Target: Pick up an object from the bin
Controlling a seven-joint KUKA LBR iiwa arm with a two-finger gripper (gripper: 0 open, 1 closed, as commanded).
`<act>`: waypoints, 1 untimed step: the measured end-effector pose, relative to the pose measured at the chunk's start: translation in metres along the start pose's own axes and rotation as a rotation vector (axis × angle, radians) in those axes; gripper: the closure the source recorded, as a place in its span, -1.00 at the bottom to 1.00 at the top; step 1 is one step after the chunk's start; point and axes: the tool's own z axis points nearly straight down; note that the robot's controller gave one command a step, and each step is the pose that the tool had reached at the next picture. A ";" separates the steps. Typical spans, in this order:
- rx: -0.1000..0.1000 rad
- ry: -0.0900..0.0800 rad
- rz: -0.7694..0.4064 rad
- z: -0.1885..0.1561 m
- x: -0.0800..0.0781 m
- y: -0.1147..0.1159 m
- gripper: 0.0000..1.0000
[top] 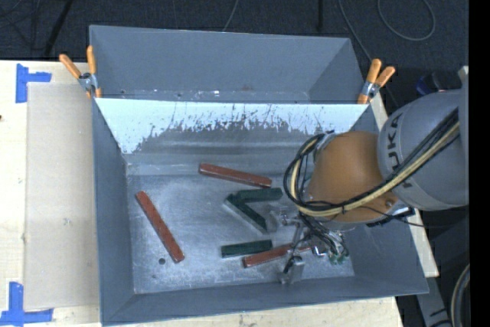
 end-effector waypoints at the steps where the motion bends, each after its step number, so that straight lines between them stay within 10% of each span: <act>1: 0.000 0.000 0.006 0.000 0.000 0.000 -1.00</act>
Offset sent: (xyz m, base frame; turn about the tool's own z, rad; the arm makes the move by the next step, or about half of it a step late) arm 0.0000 0.0000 0.0000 0.0000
